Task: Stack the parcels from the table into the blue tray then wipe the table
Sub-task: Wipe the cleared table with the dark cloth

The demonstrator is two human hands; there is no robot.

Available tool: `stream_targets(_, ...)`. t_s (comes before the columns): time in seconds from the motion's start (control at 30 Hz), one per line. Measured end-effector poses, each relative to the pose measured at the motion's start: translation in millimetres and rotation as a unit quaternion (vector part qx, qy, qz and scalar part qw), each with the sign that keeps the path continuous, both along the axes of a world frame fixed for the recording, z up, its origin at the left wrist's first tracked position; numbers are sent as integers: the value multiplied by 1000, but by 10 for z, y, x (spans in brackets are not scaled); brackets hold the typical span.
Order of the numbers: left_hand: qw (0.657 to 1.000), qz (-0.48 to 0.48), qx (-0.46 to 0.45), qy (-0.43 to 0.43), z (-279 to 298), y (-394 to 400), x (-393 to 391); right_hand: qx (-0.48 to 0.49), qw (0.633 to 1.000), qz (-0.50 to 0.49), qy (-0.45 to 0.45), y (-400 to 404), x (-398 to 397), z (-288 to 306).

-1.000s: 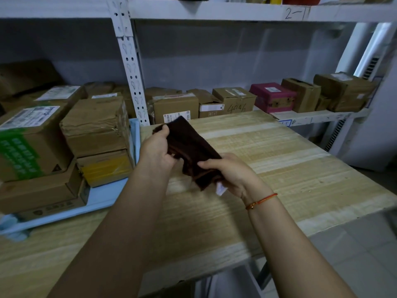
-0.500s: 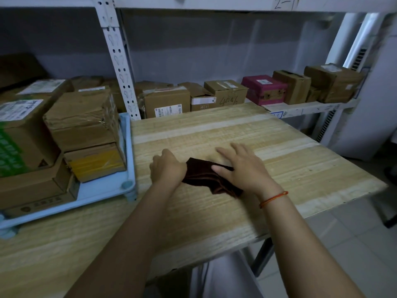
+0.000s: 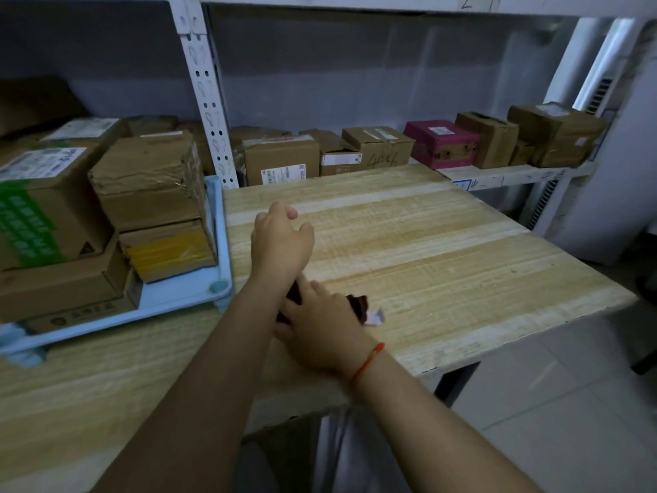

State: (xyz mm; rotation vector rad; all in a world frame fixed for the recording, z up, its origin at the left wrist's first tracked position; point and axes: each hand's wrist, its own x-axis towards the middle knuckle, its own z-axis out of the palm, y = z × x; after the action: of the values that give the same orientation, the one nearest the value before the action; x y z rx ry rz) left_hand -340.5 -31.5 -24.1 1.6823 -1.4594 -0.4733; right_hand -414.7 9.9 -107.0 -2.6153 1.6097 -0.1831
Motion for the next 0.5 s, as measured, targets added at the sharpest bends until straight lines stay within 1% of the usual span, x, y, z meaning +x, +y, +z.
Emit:
stream_targets(0.1, 1000, -13, -2, 4, 19, 49, -2, -25, 999, -22, -34, 171, 240, -57)
stream_targets(0.17, 1000, -8, -5, 1, 41, 63, 10, -72, 995, -51, -51, 168, 250, -103)
stream_targets(0.2, 1000, -5, -6, 0, 54, 63, 16, -92, 993, -67, -44, 124, 206, -122)
stream_targets(0.23, 1000, -2, -7, 0, 63, 55, 28, -90, 992, -86, -32, 54, 133, -117)
stream_targets(0.33, 1000, 2, -8, 0, 76, 12, 46, -28, 983, -181, -12, -232, -218, -58)
stream_targets(0.5, 1000, -20, 9, -15, 41, -93, -30, 50, 944, -326, -20, -609, -956, 60)
